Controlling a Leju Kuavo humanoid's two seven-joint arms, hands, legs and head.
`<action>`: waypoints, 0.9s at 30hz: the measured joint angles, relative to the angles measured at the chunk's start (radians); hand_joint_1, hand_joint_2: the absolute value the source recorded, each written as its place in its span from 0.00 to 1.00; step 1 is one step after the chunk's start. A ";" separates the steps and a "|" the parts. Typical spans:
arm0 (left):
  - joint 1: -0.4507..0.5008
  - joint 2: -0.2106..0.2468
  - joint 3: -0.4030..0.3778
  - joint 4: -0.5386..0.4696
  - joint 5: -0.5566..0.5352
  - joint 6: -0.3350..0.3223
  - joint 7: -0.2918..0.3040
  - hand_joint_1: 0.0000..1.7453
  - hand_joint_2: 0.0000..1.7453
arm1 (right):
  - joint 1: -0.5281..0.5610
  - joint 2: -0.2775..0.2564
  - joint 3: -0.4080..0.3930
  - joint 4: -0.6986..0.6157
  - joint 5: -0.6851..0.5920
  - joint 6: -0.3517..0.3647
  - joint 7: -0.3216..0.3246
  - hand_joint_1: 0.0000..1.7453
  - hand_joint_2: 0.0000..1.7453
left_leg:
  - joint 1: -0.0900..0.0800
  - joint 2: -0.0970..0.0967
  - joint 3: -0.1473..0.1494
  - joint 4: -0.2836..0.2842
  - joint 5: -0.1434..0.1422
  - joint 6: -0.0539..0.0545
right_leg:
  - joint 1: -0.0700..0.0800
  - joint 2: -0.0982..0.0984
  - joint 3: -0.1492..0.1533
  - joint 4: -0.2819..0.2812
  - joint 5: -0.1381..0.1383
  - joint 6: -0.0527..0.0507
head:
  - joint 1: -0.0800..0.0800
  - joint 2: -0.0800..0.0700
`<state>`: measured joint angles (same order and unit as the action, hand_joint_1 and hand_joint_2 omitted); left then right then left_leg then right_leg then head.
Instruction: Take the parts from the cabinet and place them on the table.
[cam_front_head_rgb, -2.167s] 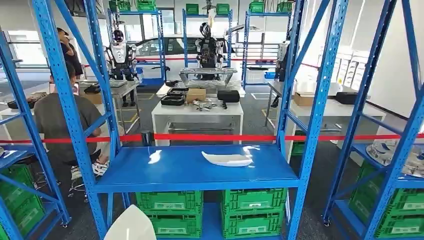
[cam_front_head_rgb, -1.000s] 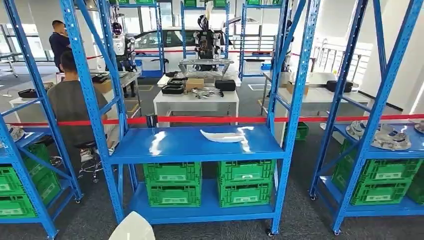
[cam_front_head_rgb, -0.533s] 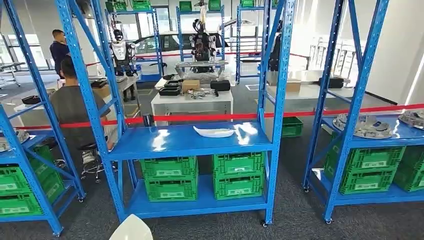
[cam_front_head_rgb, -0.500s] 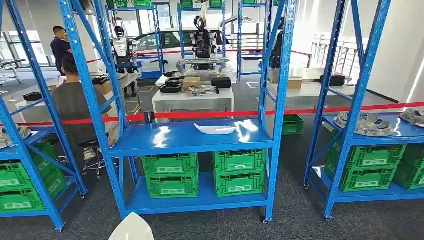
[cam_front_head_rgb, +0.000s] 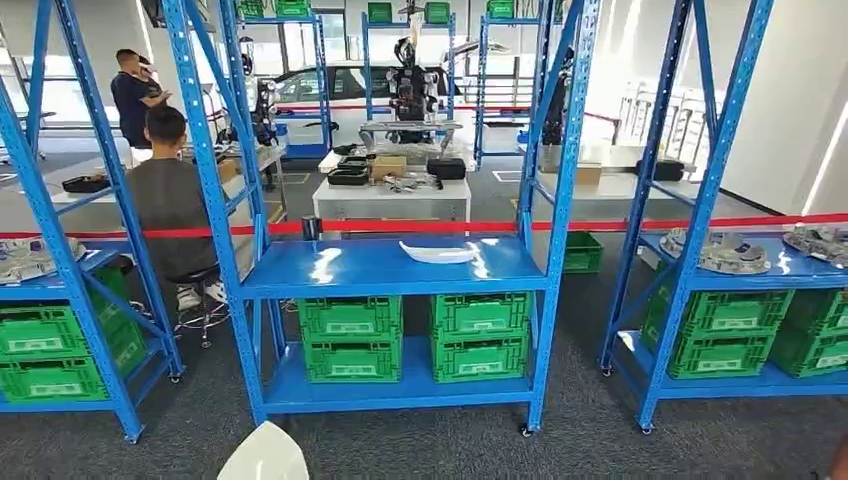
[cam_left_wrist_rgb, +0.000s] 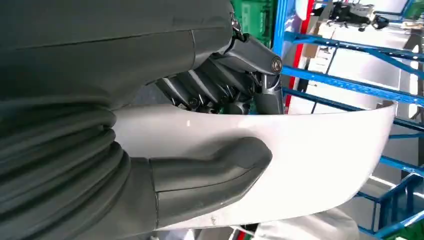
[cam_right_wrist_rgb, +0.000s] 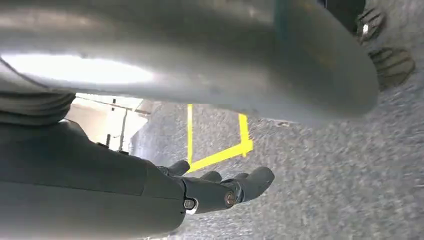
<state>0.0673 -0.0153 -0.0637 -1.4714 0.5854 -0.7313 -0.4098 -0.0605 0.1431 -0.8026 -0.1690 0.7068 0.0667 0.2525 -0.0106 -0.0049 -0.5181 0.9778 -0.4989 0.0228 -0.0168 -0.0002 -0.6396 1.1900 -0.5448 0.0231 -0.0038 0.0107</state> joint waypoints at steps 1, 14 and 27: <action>0.000 -0.001 0.001 0.000 0.008 0.007 0.009 1.00 1.00 | 0.001 0.000 0.001 0.000 0.006 0.009 0.000 0.00 0.00 | 0.002 -0.001 -0.016 0.014 0.002 -0.004 | -0.001 0.016 0.076 -0.107 0.023 -0.001 | 0.000 0.000; 0.074 -0.005 0.054 -0.020 -0.021 0.022 -0.054 1.00 1.00 | 0.006 -0.017 0.028 0.000 0.058 0.051 -0.004 0.00 0.00 | 0.018 0.000 -0.155 0.303 -0.110 -0.068 | 0.003 -0.059 0.088 -0.179 0.043 -0.051 | -0.007 0.000; 0.114 -0.021 0.071 -0.047 -0.067 0.017 -0.067 1.00 1.00 | 0.008 -0.021 0.049 0.000 0.056 0.049 -0.007 0.00 0.00 | 0.005 -0.018 -0.033 0.021 0.017 0.004 | 0.002 -0.004 -0.032 0.104 -0.107 0.005 | -0.001 0.000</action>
<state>0.1812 -0.0362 0.0076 -1.5186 0.5184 -0.7145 -0.4768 -0.0529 0.1217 -0.7534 -0.1690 0.7626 0.1160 0.2453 -0.0060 -0.0229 -0.5515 0.9988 -0.4824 0.0271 -0.0150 -0.0041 -0.6715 1.2940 -0.6522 0.0280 -0.0046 0.0107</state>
